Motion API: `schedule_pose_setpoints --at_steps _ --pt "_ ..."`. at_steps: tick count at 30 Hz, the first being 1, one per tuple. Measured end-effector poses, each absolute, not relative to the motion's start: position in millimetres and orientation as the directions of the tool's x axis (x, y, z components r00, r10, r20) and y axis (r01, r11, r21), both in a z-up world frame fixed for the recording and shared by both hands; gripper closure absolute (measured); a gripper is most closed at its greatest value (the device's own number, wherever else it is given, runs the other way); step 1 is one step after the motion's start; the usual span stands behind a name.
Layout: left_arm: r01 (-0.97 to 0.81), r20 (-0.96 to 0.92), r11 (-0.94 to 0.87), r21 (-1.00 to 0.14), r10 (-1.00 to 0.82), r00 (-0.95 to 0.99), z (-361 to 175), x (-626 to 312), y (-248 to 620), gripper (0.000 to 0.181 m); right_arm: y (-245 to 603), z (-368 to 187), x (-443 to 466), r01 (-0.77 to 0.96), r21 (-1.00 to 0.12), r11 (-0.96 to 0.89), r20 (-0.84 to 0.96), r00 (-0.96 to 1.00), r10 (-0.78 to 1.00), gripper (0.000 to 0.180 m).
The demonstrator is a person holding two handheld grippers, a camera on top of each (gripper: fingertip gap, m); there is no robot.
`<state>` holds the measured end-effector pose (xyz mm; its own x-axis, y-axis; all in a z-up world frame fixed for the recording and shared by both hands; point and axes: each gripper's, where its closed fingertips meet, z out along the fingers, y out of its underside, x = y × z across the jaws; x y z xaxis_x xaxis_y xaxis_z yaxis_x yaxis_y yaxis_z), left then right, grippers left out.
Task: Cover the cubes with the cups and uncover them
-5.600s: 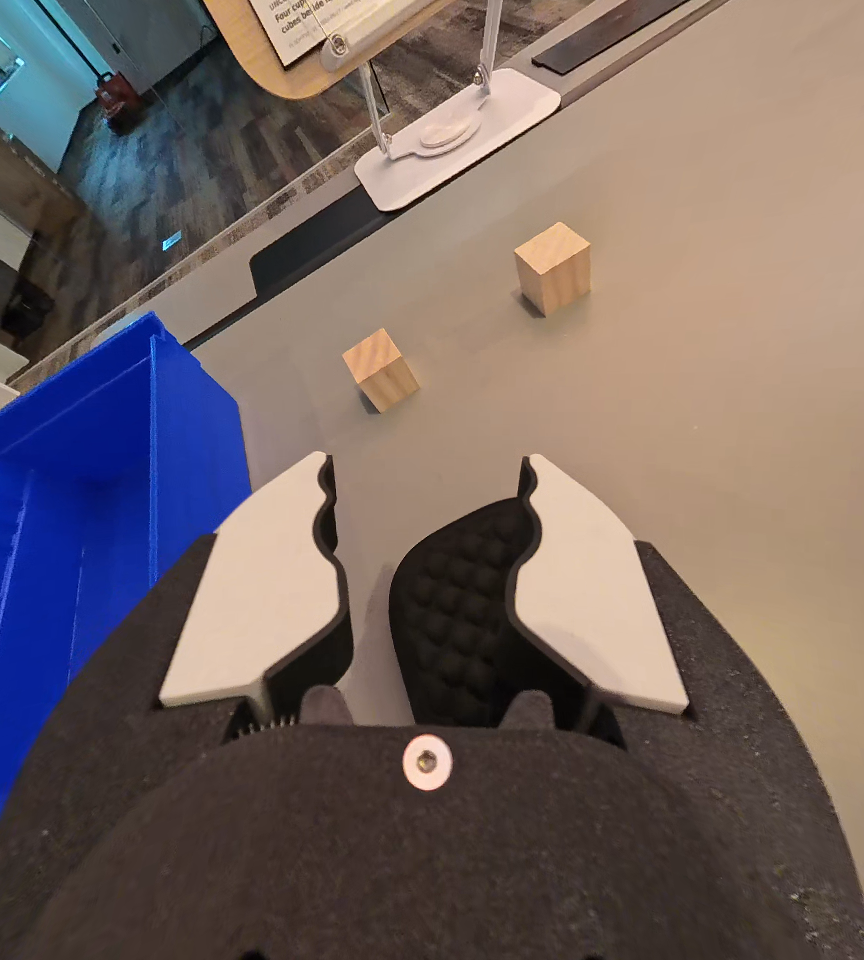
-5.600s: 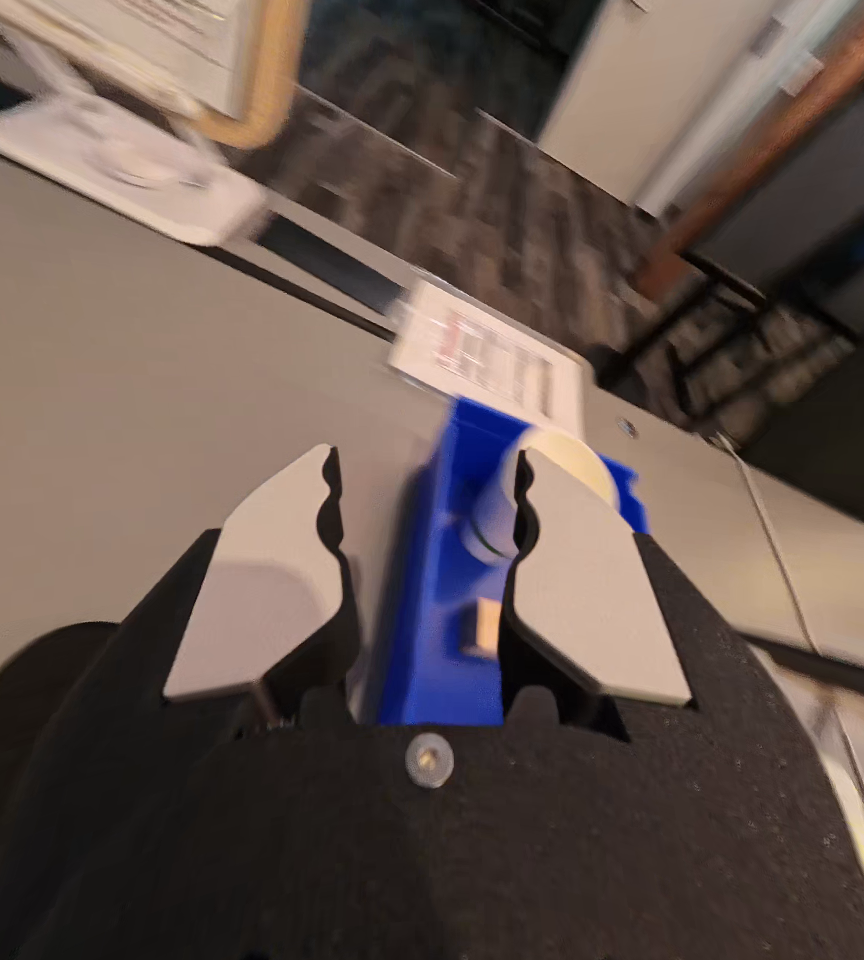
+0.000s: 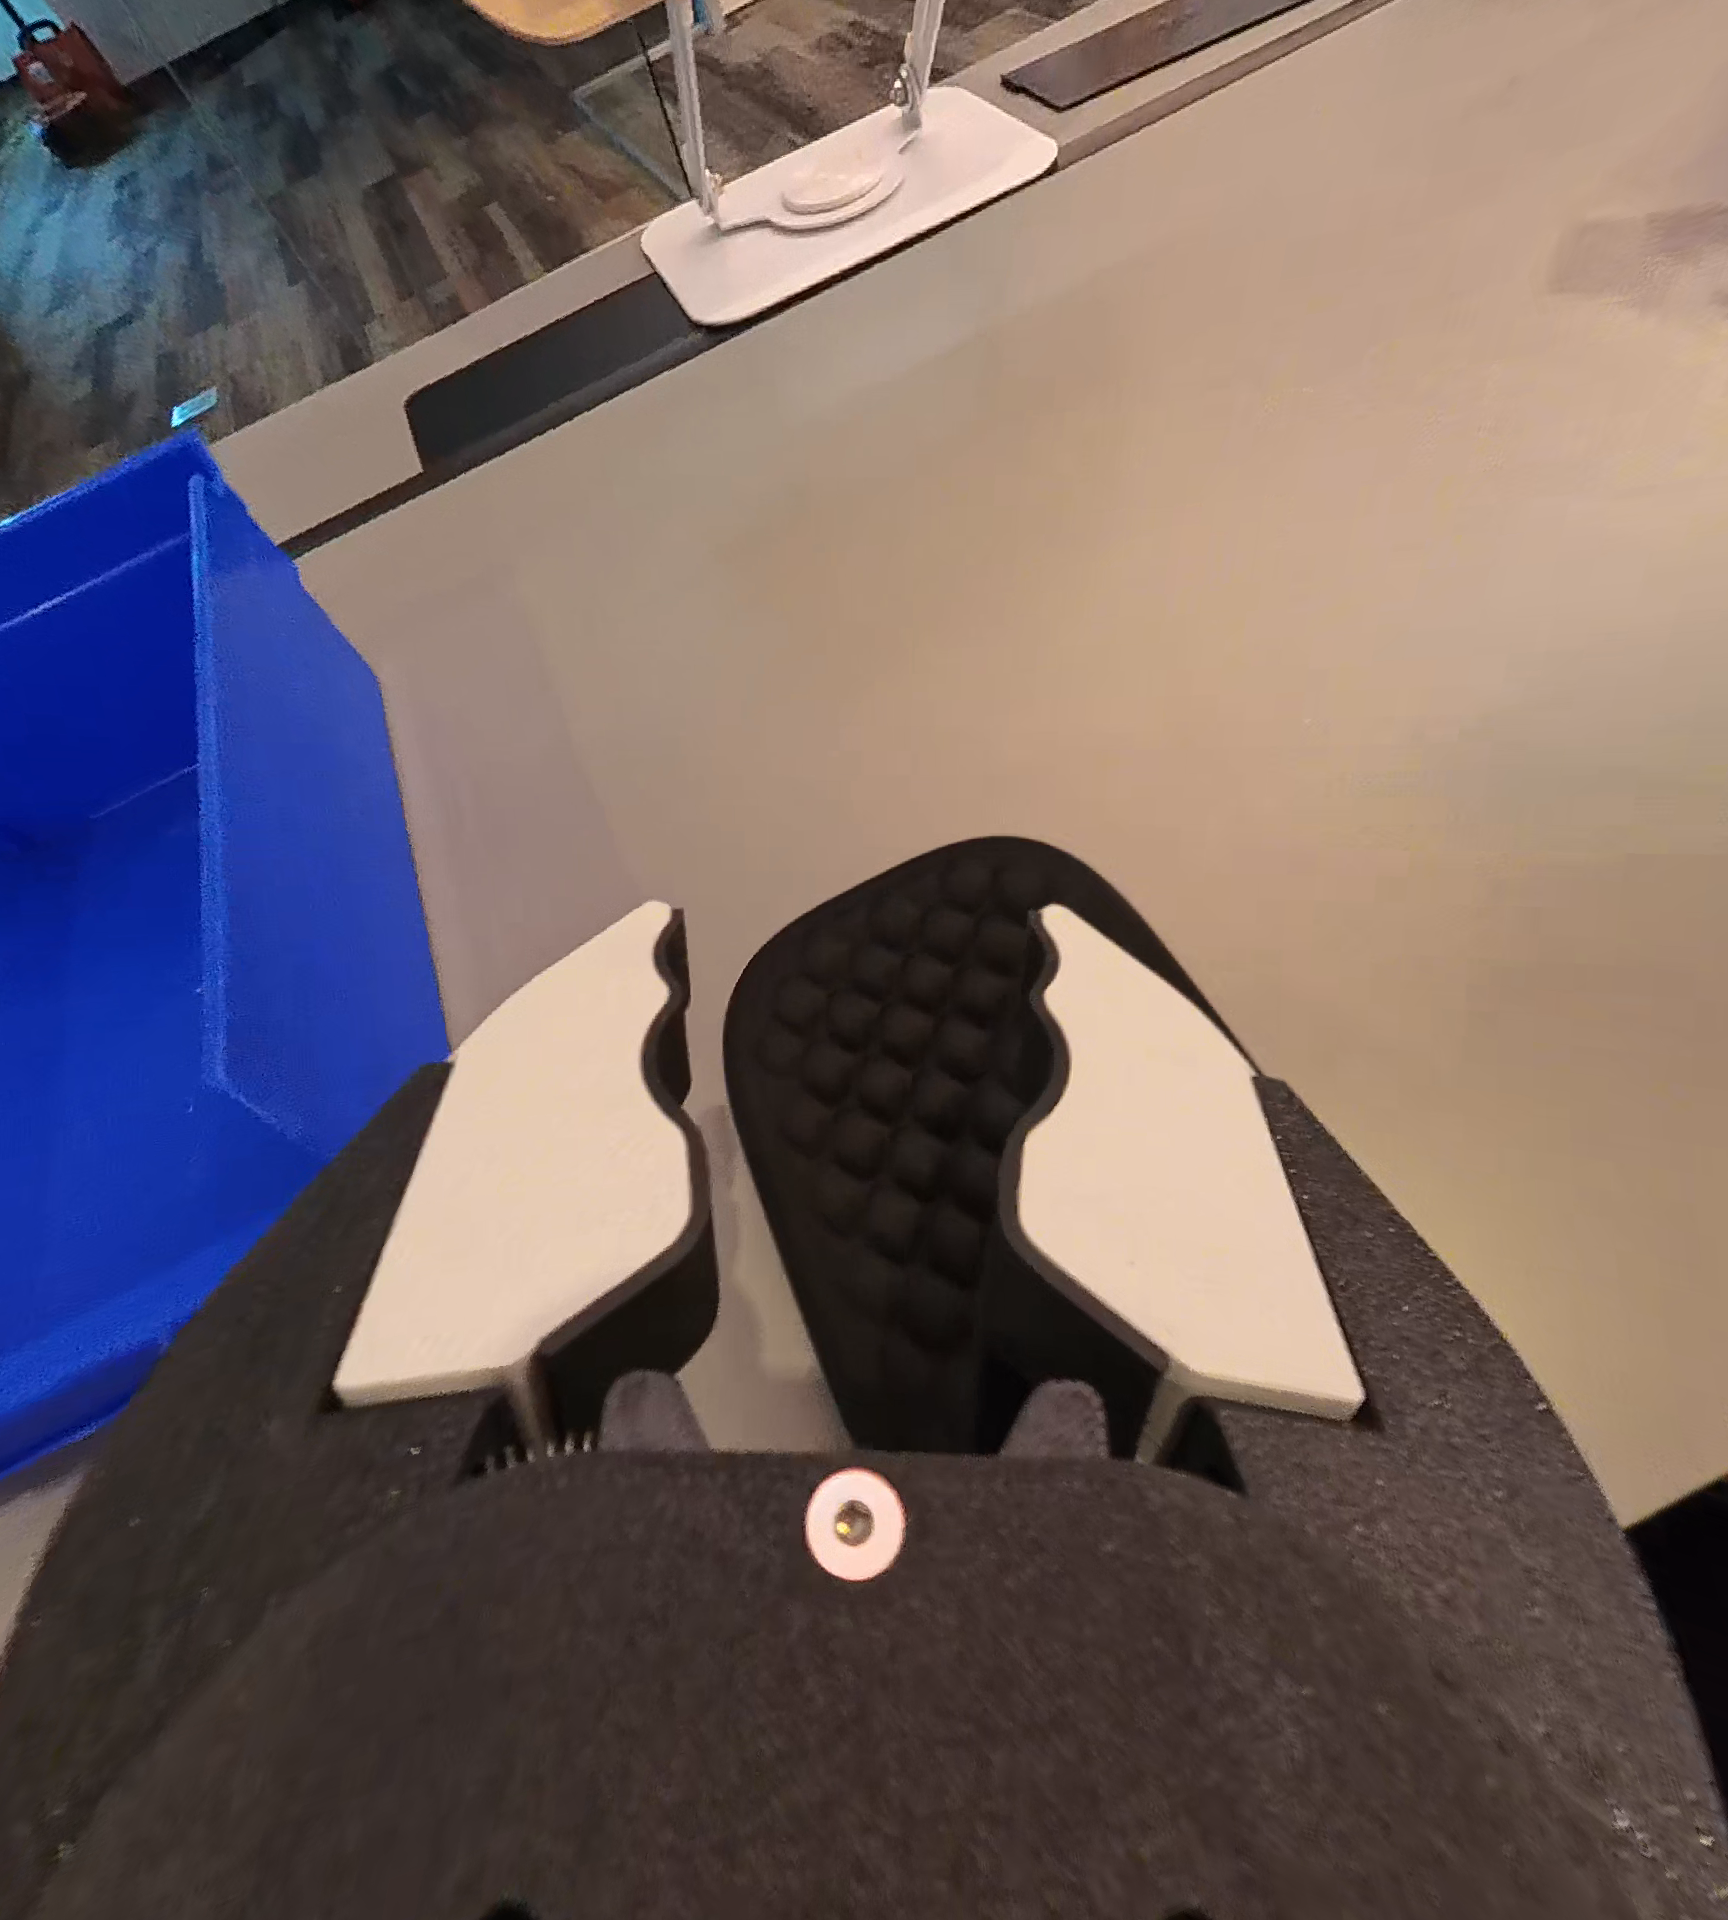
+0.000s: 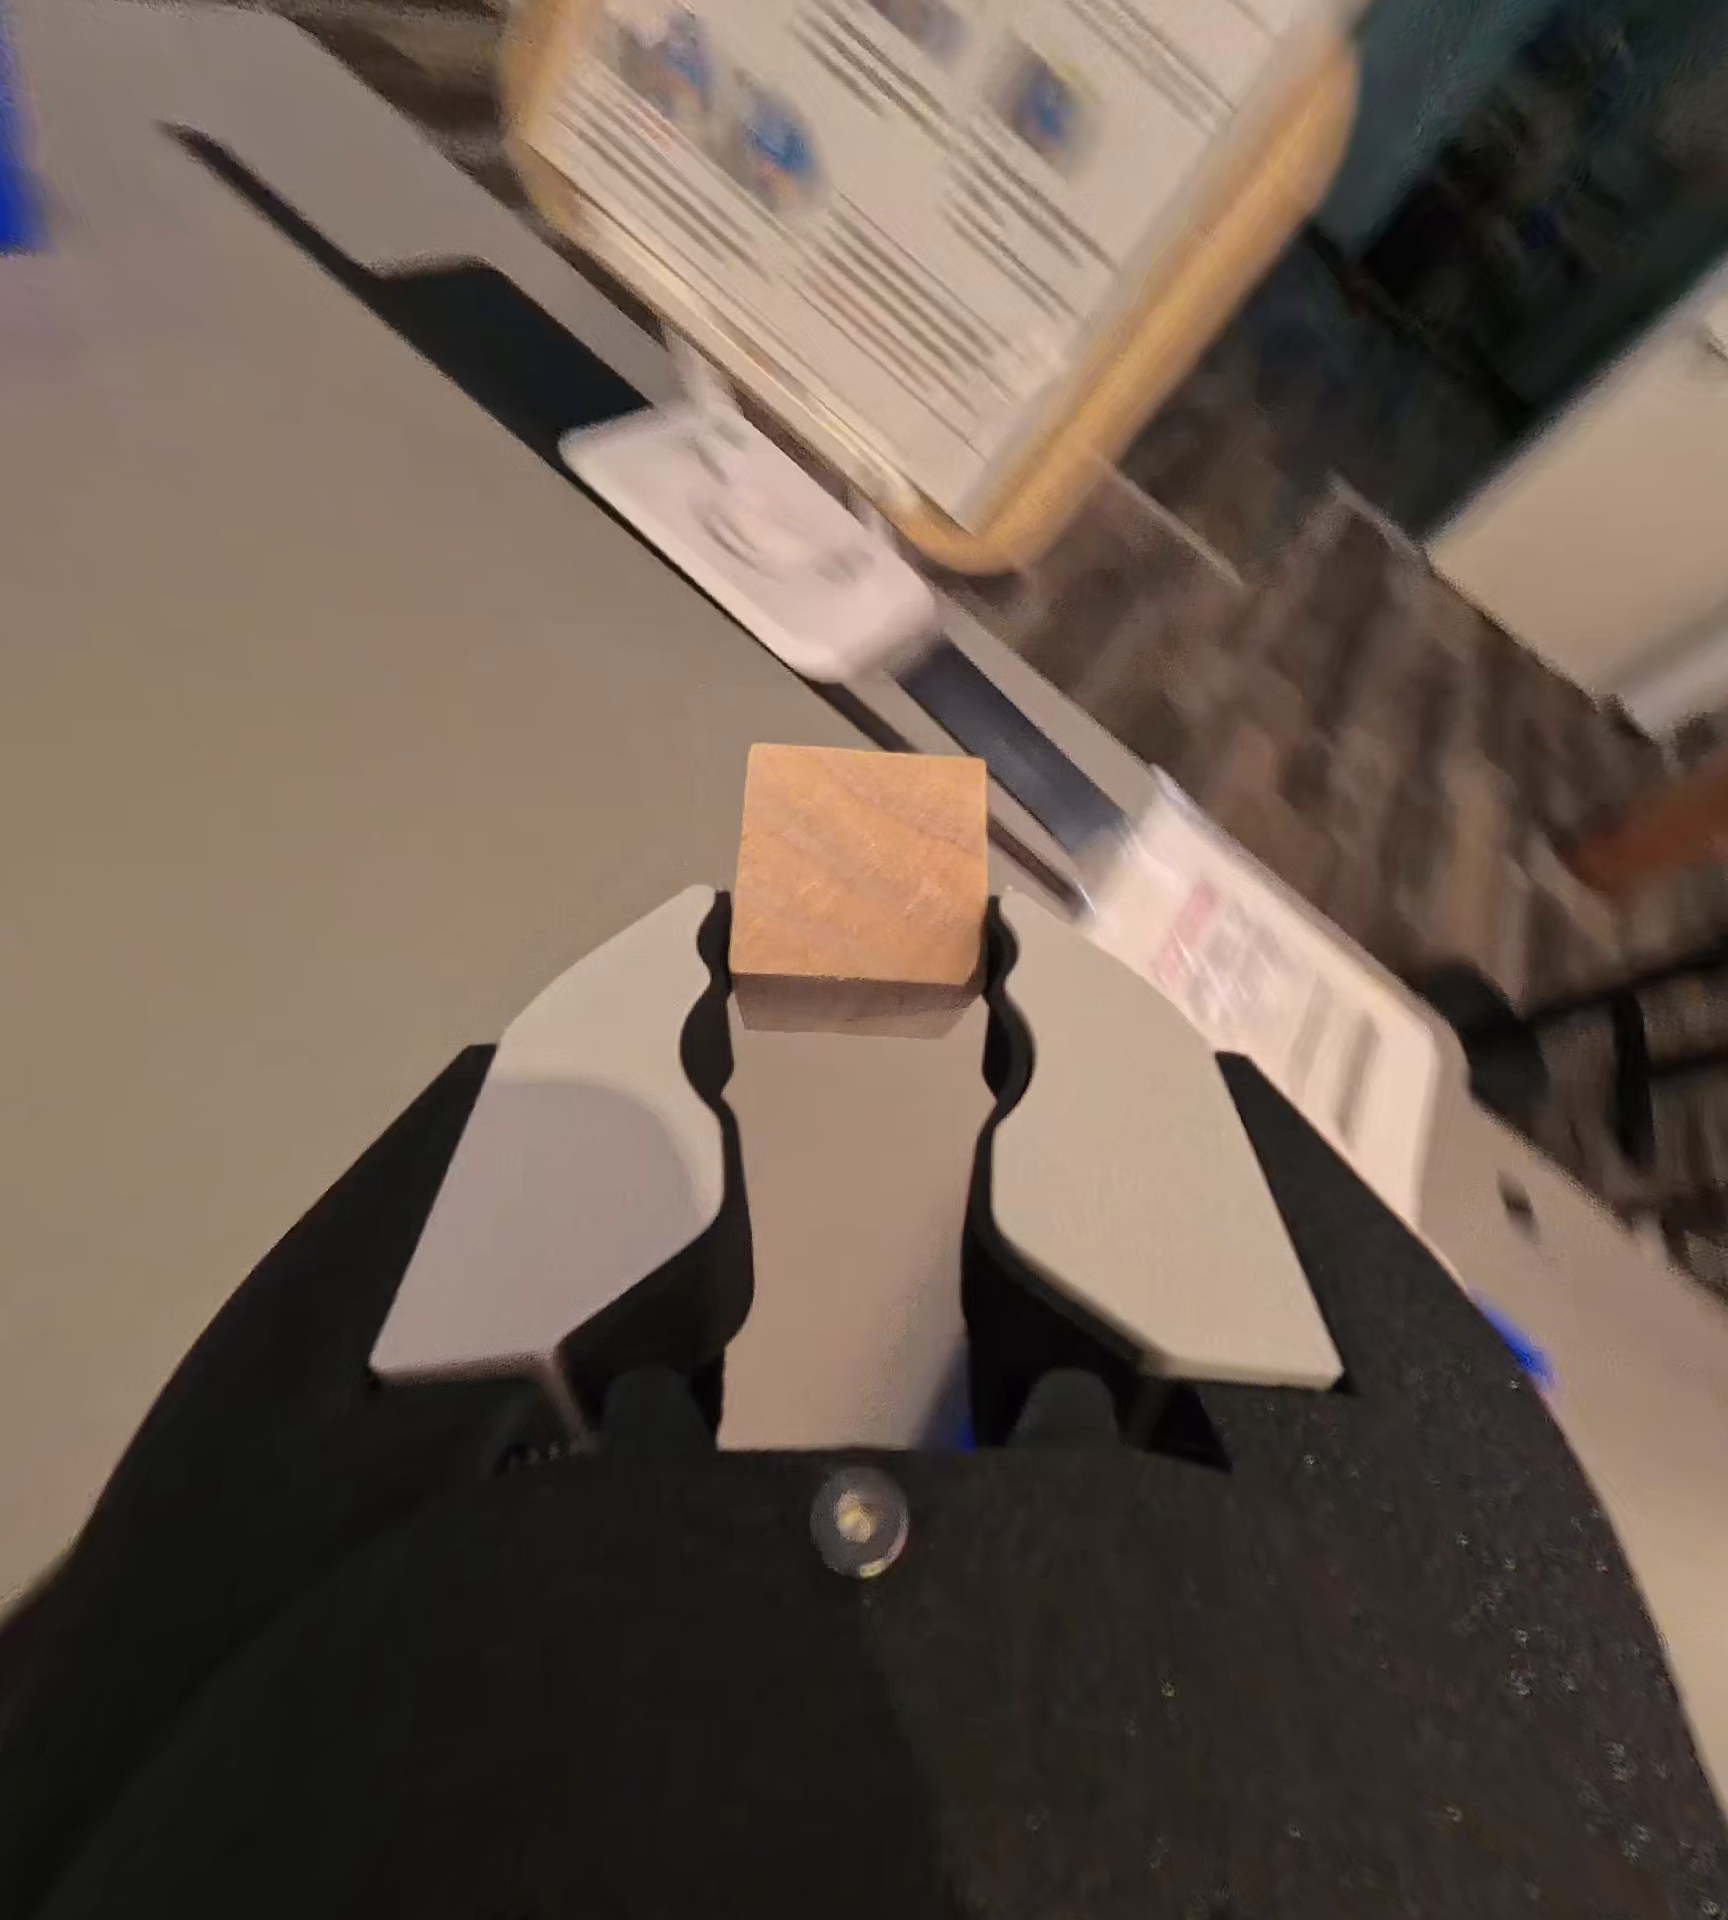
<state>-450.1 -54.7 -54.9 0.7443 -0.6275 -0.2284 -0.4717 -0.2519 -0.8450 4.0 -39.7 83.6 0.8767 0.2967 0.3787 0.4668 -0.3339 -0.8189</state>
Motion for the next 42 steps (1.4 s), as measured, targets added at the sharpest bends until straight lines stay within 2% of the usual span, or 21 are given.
schedule_pose_setpoints --at_steps 5,8,12,24,29,42 --pt "-0.482 -0.230 -0.242 -0.842 -0.648 0.726 -55.8 -436.6 -51.2 0.120 -114.0 25.9 153.6 0.129 -0.764 -0.632 0.140 0.990 0.033 0.134" --pt "-0.491 -0.235 -0.237 -0.838 -0.656 0.717 -55.5 -430.4 -51.6 0.120 -149.4 -24.3 196.5 0.015 -0.660 -0.751 0.084 0.995 -0.053 0.134" --pt "-0.513 -0.253 -0.227 -0.828 -0.665 0.703 -53.5 -423.9 -52.3 0.120 -165.6 -74.1 219.5 -0.073 -0.563 -0.823 0.033 0.993 -0.111 0.134" --pt "-0.528 -0.284 -0.219 -0.821 -0.645 0.710 -44.1 -430.2 -55.7 0.120 -166.2 -130.9 238.0 -0.121 -0.340 -0.933 0.040 0.989 -0.143 0.134" --pt "-0.529 -0.286 -0.215 -0.821 -0.647 0.707 -43.2 -429.7 -55.7 0.120 -163.3 -134.5 235.5 -0.118 -0.326 -0.938 0.032 0.990 -0.136 0.134" --pt "-0.520 -0.275 -0.209 -0.828 -0.656 0.703 -44.4 -426.5 -57.4 0.120 -184.1 -139.6 235.6 -0.117 -0.177 -0.977 0.059 0.990 -0.129 0.134"
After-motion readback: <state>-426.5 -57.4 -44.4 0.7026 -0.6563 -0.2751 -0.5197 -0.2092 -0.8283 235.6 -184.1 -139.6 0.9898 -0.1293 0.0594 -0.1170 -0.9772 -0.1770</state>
